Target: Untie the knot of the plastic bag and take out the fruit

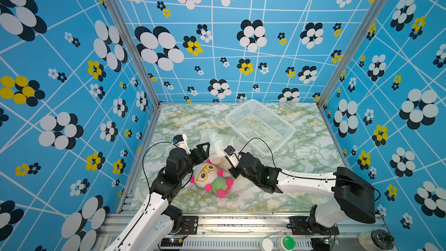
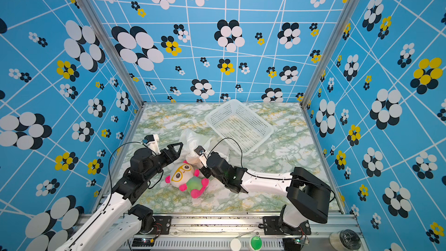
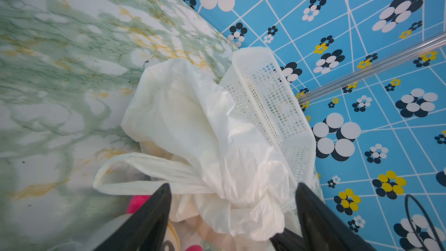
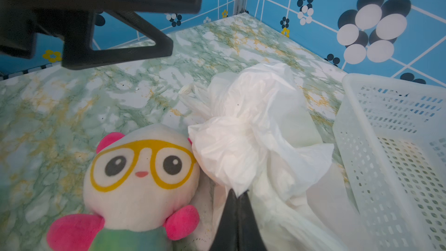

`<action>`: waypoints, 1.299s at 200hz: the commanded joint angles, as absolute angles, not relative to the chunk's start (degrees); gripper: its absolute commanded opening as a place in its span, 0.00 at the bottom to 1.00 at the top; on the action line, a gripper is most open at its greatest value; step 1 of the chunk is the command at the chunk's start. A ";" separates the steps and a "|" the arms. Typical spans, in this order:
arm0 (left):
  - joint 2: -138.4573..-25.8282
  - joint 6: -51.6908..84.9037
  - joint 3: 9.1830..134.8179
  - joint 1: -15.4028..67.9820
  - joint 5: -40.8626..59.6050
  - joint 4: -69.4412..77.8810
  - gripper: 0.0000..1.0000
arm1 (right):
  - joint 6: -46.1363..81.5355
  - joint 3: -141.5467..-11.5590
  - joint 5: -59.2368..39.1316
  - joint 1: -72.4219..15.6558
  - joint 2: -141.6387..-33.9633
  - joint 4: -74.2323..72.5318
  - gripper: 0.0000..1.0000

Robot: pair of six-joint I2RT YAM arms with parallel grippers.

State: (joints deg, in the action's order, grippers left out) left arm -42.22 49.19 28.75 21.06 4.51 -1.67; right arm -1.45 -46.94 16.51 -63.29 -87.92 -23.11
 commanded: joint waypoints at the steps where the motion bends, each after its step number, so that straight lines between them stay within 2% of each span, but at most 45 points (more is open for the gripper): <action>1: -44.46 52.47 30.88 22.80 1.53 1.68 0.81 | -3.29 -46.62 12.01 -63.02 -87.55 -28.73 0.00; 54: -51.32 58.45 34.03 27.76 -4.13 0.31 0.78 | -4.13 -46.40 11.89 -62.85 -89.09 -30.26 0.00; 107: -58.62 57.32 39.31 31.00 -5.63 -1.04 0.76 | -4.81 -46.55 11.60 -62.84 -90.12 -30.32 0.00; 182: -59.41 57.39 42.47 32.27 -12.70 -9.34 0.80 | -3.91 -46.57 13.46 -62.84 -90.02 -30.81 0.00; 241: -62.64 55.73 44.97 34.31 -11.88 -9.02 0.67 | -2.73 -46.52 14.59 -62.68 -89.63 -31.07 0.00; 260: -63.58 55.04 45.04 34.25 -11.77 -8.22 0.56 | -2.64 -46.49 14.26 -62.73 -89.37 -31.12 0.00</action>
